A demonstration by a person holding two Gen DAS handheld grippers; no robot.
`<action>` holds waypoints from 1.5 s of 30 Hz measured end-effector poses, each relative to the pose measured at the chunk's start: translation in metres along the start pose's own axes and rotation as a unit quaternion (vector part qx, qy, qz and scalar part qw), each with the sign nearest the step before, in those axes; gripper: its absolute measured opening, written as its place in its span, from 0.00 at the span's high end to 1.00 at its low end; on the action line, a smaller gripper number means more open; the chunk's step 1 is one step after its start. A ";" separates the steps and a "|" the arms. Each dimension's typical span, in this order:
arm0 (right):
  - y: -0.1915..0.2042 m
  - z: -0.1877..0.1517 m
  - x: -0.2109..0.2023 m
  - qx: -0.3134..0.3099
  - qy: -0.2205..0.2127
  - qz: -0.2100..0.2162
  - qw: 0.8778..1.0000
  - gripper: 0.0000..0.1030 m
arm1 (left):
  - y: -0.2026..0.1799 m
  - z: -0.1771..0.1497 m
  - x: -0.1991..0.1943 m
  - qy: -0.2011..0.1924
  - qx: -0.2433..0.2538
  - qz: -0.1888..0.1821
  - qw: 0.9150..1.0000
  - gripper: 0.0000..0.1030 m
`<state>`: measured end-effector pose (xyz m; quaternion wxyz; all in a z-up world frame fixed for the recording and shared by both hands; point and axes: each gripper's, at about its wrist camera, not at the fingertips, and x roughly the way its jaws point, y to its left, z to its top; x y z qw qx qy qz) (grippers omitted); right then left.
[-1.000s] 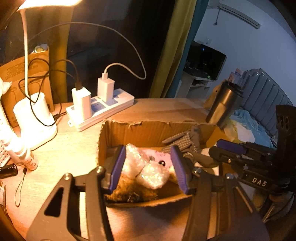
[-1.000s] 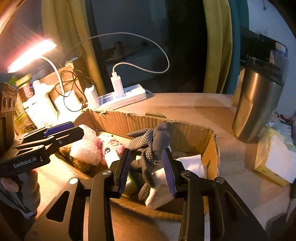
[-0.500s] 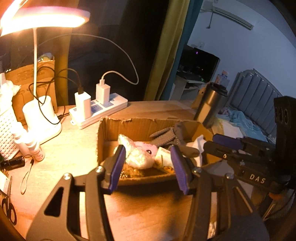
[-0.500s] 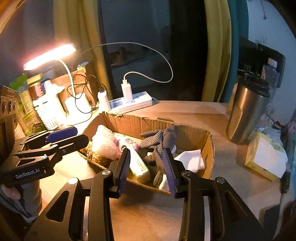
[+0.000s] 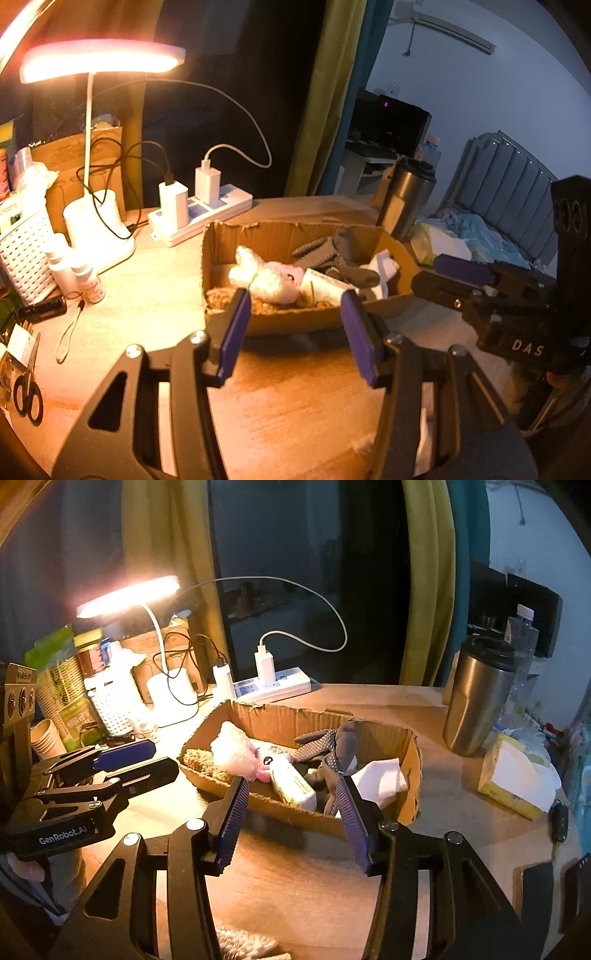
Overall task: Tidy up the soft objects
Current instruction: 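Withdraw both tools from the box toward the white cloth and swab pack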
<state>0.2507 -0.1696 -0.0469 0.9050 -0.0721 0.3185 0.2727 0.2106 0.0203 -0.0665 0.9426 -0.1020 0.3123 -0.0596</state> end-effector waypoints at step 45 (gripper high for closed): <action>0.051 -0.101 -0.086 0.002 -0.008 -0.014 1.000 0.48 | -0.025 -0.094 -0.076 0.032 0.014 0.000 0.999 0.48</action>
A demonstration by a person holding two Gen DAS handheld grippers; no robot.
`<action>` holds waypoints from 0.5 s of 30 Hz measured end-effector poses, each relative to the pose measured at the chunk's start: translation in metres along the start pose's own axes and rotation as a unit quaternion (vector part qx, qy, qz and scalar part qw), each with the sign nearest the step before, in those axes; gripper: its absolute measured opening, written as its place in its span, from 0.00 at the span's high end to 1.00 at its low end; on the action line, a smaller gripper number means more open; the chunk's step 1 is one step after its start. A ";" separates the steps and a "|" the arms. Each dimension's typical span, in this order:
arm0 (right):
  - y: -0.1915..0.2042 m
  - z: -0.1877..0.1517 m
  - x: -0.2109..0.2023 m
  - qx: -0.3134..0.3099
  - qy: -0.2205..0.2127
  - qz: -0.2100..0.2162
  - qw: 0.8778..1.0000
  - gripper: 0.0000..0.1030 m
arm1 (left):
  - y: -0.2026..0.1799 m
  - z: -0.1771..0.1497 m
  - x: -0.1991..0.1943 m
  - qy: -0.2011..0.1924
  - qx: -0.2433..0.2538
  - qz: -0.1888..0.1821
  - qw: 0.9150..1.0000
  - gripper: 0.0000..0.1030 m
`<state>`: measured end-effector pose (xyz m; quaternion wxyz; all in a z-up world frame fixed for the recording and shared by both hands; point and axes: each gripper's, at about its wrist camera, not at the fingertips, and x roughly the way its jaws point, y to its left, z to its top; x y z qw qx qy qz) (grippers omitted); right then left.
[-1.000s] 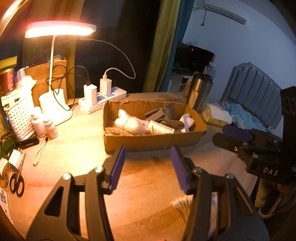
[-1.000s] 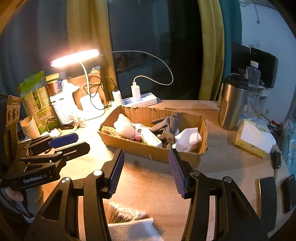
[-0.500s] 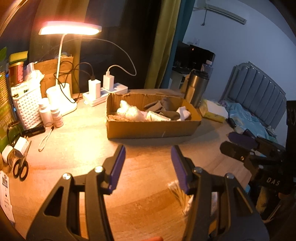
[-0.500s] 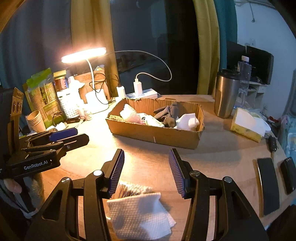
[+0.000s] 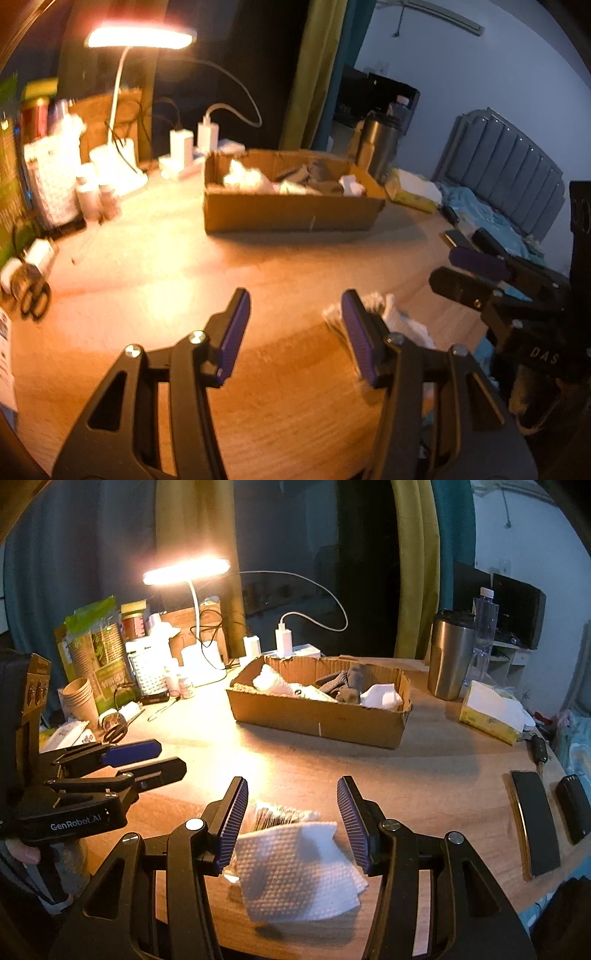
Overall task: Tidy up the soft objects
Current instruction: 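Withdraw both tools from the box toward the white cloth and swab pack, then grasp the white waffle cloth with the right tool while the left tool grasps the cotton swab pack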
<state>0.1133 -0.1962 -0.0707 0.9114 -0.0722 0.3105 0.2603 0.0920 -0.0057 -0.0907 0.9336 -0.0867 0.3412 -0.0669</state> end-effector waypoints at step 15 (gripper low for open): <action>-0.008 -0.029 0.015 0.014 0.035 0.005 0.999 0.48 | -0.001 -0.024 0.013 0.024 0.000 0.011 1.000 0.48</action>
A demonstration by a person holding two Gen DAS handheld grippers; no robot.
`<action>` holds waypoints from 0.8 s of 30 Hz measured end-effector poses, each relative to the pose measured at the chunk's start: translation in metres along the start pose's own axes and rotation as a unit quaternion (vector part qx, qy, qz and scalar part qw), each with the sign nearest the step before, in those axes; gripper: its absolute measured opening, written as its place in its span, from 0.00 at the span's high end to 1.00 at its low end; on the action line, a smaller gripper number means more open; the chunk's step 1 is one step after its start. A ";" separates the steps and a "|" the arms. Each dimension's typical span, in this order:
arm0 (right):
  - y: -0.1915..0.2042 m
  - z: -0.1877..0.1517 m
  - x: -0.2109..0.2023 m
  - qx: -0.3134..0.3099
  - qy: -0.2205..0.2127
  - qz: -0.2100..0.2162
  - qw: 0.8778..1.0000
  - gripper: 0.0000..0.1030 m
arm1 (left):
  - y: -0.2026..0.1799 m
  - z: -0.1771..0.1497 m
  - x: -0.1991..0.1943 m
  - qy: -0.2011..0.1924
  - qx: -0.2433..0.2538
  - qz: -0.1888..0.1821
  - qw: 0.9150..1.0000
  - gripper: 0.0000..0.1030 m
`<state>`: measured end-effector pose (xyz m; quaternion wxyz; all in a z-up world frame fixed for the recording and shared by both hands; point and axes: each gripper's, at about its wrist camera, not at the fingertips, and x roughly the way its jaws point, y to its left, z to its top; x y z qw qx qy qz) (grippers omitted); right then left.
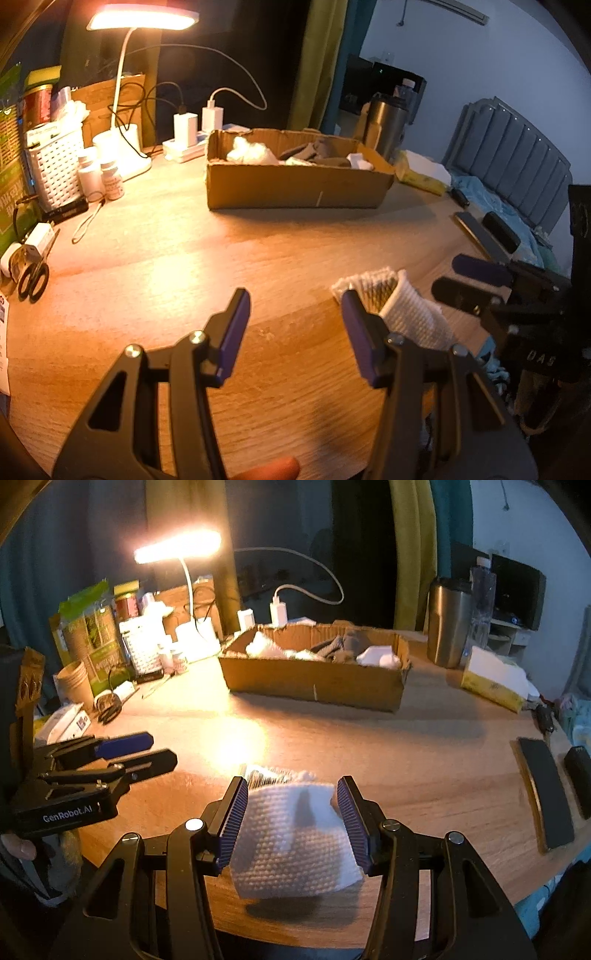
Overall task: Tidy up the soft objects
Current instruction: 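Grasp the white waffle cloth with the right tool while the left tool grasps the cotton swab pack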
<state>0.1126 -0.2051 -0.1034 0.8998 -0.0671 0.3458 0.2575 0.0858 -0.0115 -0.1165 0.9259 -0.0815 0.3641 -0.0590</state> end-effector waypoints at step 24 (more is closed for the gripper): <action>-0.013 -0.025 0.016 -0.011 0.015 0.054 0.998 0.86 | -0.026 -0.008 0.027 0.037 0.028 0.009 0.999 0.01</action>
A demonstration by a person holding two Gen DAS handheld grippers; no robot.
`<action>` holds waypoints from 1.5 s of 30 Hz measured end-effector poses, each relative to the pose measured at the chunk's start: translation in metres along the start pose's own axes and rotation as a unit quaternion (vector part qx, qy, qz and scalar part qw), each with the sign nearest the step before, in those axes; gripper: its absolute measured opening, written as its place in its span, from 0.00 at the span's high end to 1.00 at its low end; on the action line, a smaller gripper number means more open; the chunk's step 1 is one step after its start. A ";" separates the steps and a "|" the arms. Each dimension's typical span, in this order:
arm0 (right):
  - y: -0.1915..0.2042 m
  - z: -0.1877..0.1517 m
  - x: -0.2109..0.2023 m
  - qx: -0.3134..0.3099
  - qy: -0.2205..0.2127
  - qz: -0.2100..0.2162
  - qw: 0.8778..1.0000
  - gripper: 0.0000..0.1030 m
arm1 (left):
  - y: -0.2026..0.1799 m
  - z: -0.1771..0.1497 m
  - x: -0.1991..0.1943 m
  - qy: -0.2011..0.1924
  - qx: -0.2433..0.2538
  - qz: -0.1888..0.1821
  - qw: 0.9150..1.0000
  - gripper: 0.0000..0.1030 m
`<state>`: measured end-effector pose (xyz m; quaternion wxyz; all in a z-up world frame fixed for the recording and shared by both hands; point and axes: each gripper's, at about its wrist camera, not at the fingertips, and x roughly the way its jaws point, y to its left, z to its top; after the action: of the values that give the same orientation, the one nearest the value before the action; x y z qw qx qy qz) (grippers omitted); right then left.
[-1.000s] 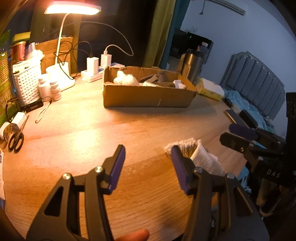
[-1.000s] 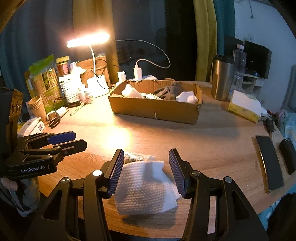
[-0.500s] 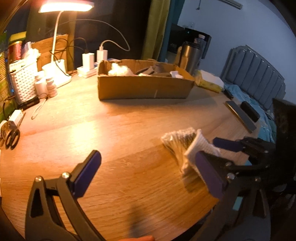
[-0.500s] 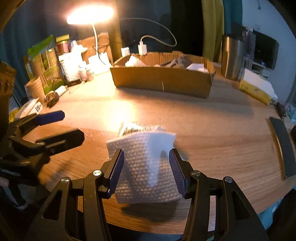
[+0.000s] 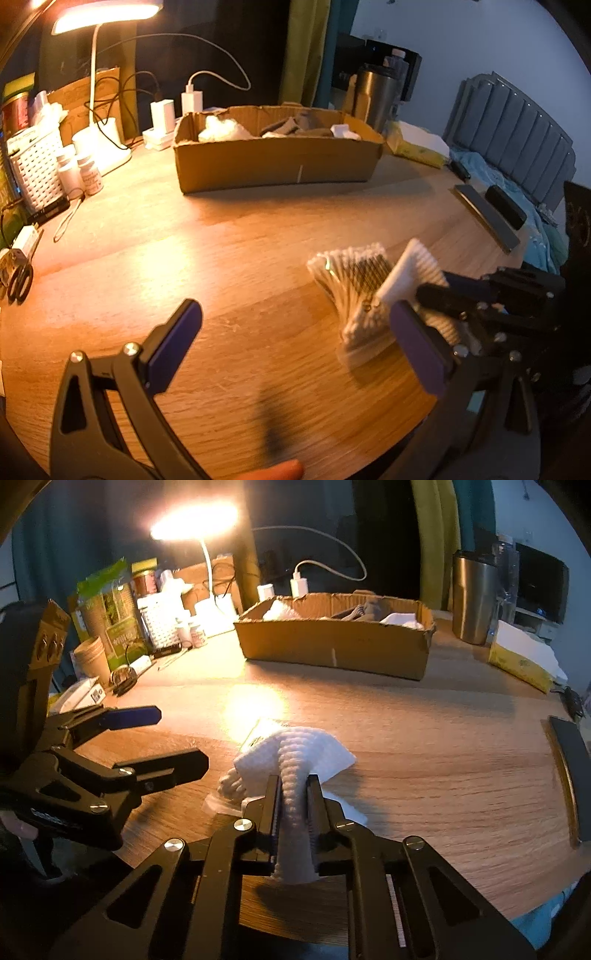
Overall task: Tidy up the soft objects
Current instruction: 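Grasp the white waffle cloth with the right tool while the left tool grasps the cotton swab pack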
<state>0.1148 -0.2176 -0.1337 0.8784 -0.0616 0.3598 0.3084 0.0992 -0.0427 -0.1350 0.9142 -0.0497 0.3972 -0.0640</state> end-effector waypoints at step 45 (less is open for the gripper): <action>-0.106 -0.007 -0.002 0.069 -0.034 0.016 0.997 0.86 | -0.054 0.016 0.079 0.088 0.040 0.046 0.994 0.02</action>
<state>0.1714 -0.3055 -0.1492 0.8874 0.0158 0.3512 0.2984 0.1598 -0.1082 -0.1733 0.8789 0.0114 0.4750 -0.0421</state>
